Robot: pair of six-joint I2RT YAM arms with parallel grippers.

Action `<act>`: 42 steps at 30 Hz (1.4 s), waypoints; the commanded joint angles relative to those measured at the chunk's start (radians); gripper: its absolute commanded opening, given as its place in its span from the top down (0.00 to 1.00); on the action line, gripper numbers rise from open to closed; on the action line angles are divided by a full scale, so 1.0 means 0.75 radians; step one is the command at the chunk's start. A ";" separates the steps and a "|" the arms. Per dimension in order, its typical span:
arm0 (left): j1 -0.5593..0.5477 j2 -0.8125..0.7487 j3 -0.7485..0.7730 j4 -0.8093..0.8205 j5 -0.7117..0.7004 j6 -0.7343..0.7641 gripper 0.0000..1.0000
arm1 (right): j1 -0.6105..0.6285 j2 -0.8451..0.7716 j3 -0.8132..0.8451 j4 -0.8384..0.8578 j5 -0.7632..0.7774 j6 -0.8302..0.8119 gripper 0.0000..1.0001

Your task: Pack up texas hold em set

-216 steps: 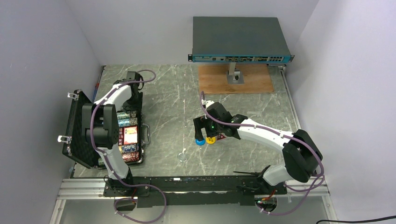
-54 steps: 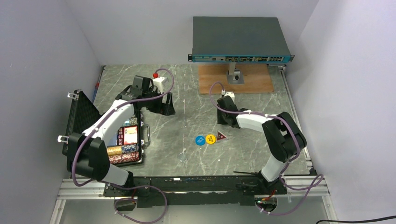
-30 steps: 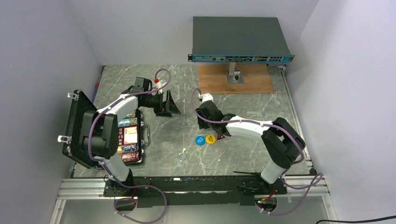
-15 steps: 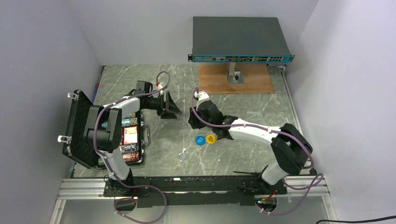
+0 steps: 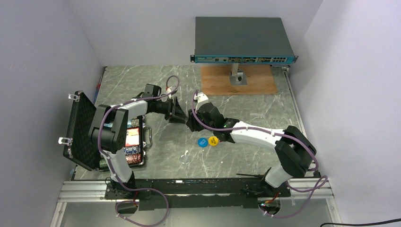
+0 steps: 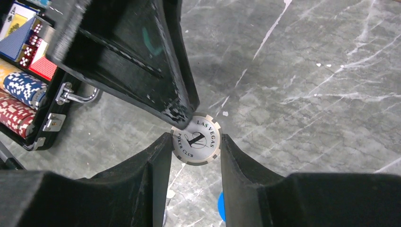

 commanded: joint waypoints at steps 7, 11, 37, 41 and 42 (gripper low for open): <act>-0.063 0.031 0.055 -0.006 0.099 0.060 0.60 | 0.016 -0.035 0.074 0.067 0.012 -0.039 0.60; -0.068 0.024 0.049 0.012 0.122 0.054 0.68 | 0.019 -0.028 0.076 0.070 0.015 -0.045 0.60; 0.132 -0.296 0.283 -0.689 -1.677 0.399 1.00 | 0.015 -0.225 -0.201 -0.087 0.280 -0.096 0.39; 0.169 -0.264 0.296 -0.685 -1.661 0.408 1.00 | 0.015 -0.243 -0.226 -0.093 0.278 -0.093 0.39; 0.179 -0.250 0.306 -0.689 -1.668 0.410 1.00 | 0.015 -0.245 -0.228 -0.095 0.279 -0.093 0.39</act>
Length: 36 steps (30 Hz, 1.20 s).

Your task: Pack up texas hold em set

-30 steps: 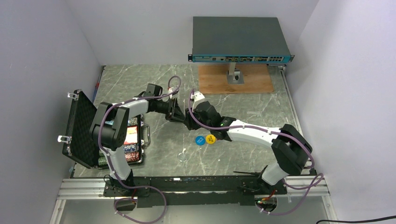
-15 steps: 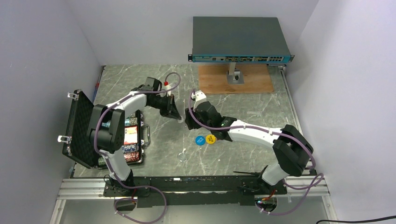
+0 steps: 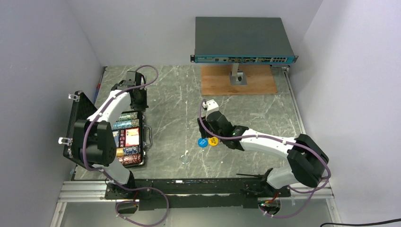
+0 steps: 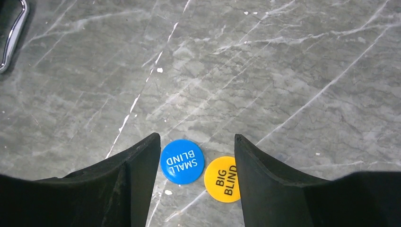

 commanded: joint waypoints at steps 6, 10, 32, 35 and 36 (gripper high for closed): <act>0.067 0.067 0.089 -0.034 -0.127 0.025 1.00 | 0.002 -0.057 -0.015 -0.001 0.038 -0.015 0.39; 0.079 0.100 0.109 -0.043 -0.126 0.025 1.00 | 0.001 -0.061 -0.016 -0.004 0.040 -0.013 0.39; 0.119 0.235 0.172 -0.088 -0.153 0.027 0.89 | 0.001 -0.066 -0.035 -0.004 0.024 0.006 0.39; 0.119 0.213 0.161 -0.085 -0.169 0.024 0.70 | 0.002 -0.076 -0.041 -0.035 0.024 0.011 0.39; 0.120 0.202 0.153 -0.081 -0.176 0.024 0.64 | 0.001 -0.081 -0.044 -0.047 0.023 0.014 0.39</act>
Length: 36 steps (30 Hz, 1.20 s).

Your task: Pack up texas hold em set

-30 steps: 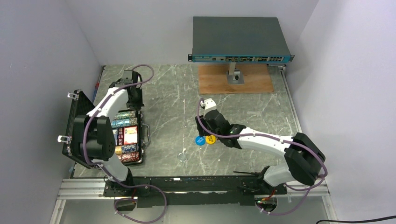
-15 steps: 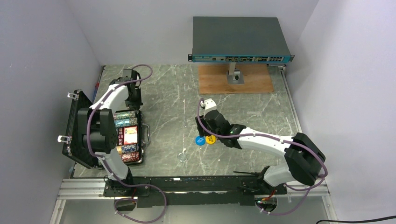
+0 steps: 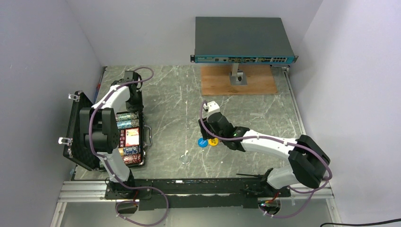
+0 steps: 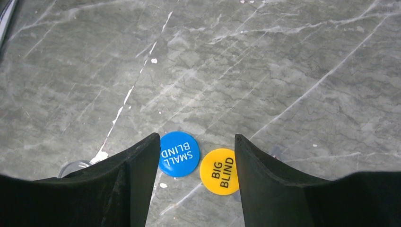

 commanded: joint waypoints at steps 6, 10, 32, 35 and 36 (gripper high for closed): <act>0.006 -0.088 0.010 0.004 -0.068 0.009 0.47 | 0.002 -0.102 -0.039 -0.091 0.011 0.040 0.38; 0.006 -0.167 -0.023 0.031 -0.058 0.013 0.43 | 0.002 -0.108 -0.030 -0.165 0.012 0.076 0.34; -0.056 -1.261 -1.050 0.718 1.012 -0.562 0.01 | -0.026 0.062 0.115 -0.530 0.135 0.252 0.26; -0.230 -1.383 -1.160 0.716 0.919 -0.627 0.01 | -0.069 0.016 0.083 -0.527 0.101 0.285 0.25; -0.307 -1.417 -1.174 0.686 0.852 -0.646 0.01 | -0.082 -0.004 0.070 -0.516 0.071 0.281 0.23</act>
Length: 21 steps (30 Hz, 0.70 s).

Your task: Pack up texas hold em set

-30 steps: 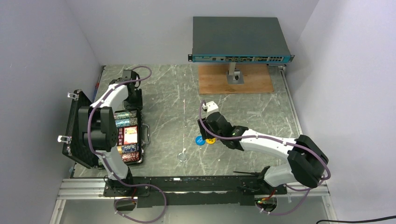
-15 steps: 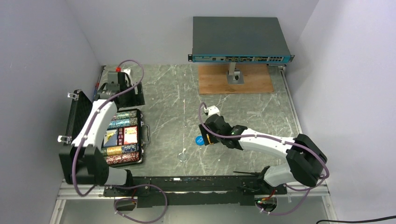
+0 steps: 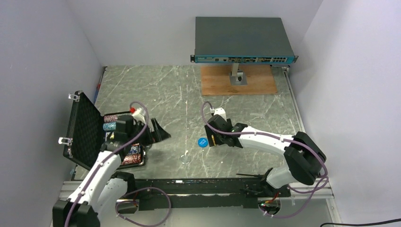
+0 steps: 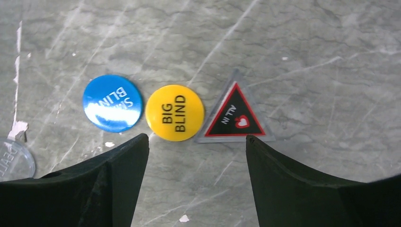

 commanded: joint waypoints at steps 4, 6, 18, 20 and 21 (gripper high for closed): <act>-0.498 -0.267 -0.110 0.058 -0.232 -0.287 0.01 | -0.053 -0.132 -0.026 0.055 -0.149 -0.002 0.13; -0.594 -0.338 -0.145 0.019 -0.326 -0.346 0.02 | -0.031 -0.150 -0.046 0.123 -0.222 -0.002 0.12; -0.684 -0.483 0.014 -0.633 -0.810 -0.527 0.01 | 0.296 0.070 0.143 0.221 -0.258 0.031 0.11; -0.685 -0.442 0.023 -0.624 -0.805 -0.510 0.01 | 0.296 0.052 0.132 0.217 -0.241 0.062 0.11; -0.685 -0.408 0.022 -0.596 -0.779 -0.494 0.01 | 0.295 0.036 0.122 0.208 -0.213 0.069 0.11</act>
